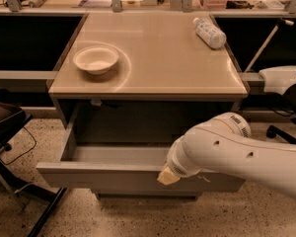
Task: Open top drawer
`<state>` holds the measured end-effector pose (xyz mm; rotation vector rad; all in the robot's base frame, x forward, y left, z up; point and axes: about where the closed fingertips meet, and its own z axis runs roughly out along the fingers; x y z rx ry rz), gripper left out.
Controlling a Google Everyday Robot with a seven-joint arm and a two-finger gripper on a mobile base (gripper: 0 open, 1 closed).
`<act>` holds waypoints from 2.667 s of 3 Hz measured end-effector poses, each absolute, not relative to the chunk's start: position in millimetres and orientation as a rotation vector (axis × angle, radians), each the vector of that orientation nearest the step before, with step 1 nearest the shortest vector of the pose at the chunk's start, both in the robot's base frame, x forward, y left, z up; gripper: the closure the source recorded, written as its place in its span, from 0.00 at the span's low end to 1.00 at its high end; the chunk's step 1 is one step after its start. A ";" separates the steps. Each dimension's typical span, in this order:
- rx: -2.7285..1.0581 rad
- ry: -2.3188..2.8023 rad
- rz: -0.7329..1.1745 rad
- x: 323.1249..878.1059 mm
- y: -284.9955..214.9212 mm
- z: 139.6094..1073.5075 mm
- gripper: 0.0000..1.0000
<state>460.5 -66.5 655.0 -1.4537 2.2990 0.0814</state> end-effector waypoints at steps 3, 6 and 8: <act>-1.455 2.334 0.087 436.8 -72.6 649.1 1.00; -1.442 2.338 0.071 429.7 -73.5 650.4 1.00; -1.429 2.342 0.056 422.2 -73.8 649.7 1.00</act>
Offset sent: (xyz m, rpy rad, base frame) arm -0.2500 -0.0636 -0.0837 -0.0814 0.3229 -0.0211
